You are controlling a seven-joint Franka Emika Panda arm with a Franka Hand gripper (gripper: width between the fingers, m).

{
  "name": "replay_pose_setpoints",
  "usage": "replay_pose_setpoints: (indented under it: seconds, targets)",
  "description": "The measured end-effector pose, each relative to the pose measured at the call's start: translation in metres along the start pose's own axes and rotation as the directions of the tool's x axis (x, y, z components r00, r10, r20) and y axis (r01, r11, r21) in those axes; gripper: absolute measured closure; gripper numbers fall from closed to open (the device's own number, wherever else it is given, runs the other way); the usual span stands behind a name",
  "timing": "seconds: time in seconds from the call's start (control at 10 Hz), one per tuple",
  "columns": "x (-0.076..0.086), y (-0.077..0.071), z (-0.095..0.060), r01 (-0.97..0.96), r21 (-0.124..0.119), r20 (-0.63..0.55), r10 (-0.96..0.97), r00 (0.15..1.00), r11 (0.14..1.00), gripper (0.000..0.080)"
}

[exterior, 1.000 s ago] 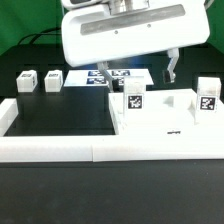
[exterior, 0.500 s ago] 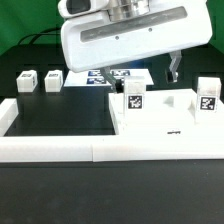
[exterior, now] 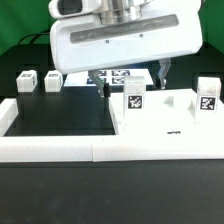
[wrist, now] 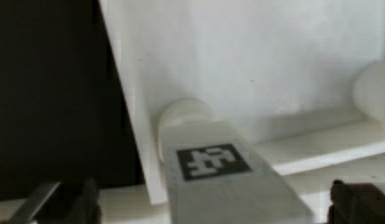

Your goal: Assemble square table

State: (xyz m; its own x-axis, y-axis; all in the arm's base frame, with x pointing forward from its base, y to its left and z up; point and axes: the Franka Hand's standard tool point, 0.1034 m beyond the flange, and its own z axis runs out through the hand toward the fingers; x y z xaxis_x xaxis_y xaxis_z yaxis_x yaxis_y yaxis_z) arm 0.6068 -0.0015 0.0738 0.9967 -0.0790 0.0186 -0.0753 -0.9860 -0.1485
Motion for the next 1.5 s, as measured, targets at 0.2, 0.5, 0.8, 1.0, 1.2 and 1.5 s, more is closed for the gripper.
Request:
replay_pose_setpoints:
  seconds: [0.2,0.5,0.8,1.0,1.2,1.5]
  targets:
    - [0.0086,-0.0015,-0.0006,0.008,-0.004,-0.037,-0.008,0.999,1.000,0.0151]
    - [0.0080,-0.0018,-0.0003,-0.004,-0.003,-0.034,0.004,0.999,1.000,0.0414]
    - [0.0083,-0.0009,-0.0005,-0.191,0.010,-0.035,0.192,0.981,0.981,0.0509]
    - [0.0083,-0.0005,-0.0005,-0.295,0.014,-0.034,0.295,0.955,0.955,0.0509]
    - [0.0132,0.0009,0.0004,-0.523,0.038,-0.059,0.524,0.850,0.852,0.0509]
    - [0.0142,-0.0013,0.0021,-0.884,0.097,-0.042,0.889,0.456,0.458,0.0508]
